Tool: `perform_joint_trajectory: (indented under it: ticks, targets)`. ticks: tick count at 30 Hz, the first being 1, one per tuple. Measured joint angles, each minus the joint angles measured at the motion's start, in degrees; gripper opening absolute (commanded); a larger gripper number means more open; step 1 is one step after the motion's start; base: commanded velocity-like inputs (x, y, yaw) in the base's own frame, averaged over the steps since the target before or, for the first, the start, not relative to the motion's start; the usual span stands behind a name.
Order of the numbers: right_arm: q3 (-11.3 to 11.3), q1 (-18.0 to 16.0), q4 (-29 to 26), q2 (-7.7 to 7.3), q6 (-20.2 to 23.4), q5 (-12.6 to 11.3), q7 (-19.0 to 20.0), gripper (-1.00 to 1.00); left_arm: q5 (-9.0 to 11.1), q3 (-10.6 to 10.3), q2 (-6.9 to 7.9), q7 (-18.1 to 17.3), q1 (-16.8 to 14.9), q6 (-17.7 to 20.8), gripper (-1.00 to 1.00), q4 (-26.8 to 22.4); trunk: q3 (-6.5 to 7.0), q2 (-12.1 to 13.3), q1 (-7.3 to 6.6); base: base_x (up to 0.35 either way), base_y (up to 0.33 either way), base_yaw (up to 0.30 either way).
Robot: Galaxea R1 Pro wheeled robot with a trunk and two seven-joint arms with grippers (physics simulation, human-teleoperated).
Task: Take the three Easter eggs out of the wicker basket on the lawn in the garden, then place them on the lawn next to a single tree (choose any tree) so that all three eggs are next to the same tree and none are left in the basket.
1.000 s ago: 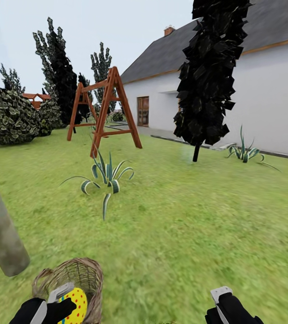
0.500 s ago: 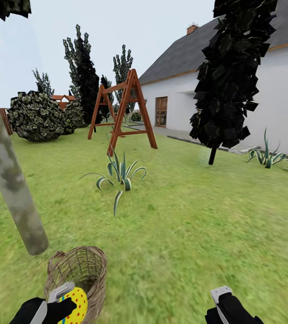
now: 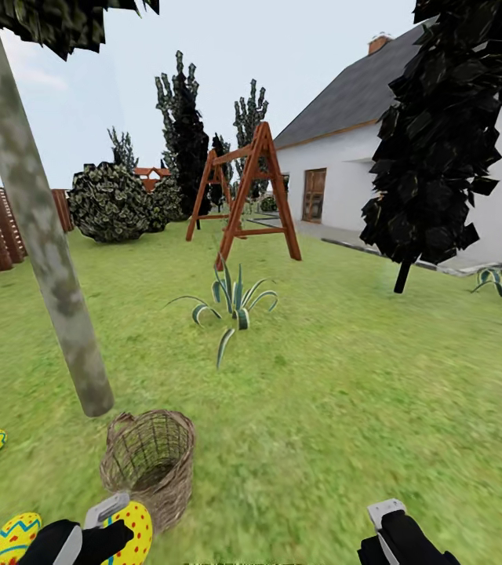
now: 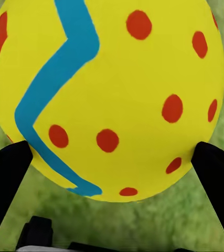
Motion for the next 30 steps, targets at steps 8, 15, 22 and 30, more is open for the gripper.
perform_joint_trajectory:
  ticks: [8, 15, 22, 30]
  targets:
    - [-0.1, 0.0, 0.0, -0.05, 0.1, -0.2, 0.1, 1.00, -0.2, -0.1, -0.96, 0.0, 0.0, -0.3, -1.00, 0.2, 0.90, 2.0, -1.11, -0.128, -0.275, 0.231]
    - [-0.1, 0.0, 0.0, -0.14, 0.1, -0.6, 0.1, 1.00, -0.3, -0.1, -1.83, -0.1, 0.0, -1.4, -1.00, 0.2, 0.90, 2.0, -1.12, -0.008, -0.333, 0.006]
    - [-0.1, 0.0, 0.0, -0.19, 0.1, -0.7, 0.1, 1.00, -0.3, -0.1, -1.84, -0.1, 0.0, -1.5, -1.00, 0.2, 0.90, 2.0, -1.12, 0.000, -0.339, 0.000]
    - [-0.2, 0.0, -0.1, -0.47, 0.1, -0.7, 0.2, 1.00, -0.2, 0.1, -1.60, -0.4, 0.0, -1.3, -1.00, 0.2, 0.90, 2.0, -1.12, 0.000, -0.339, 0.143]
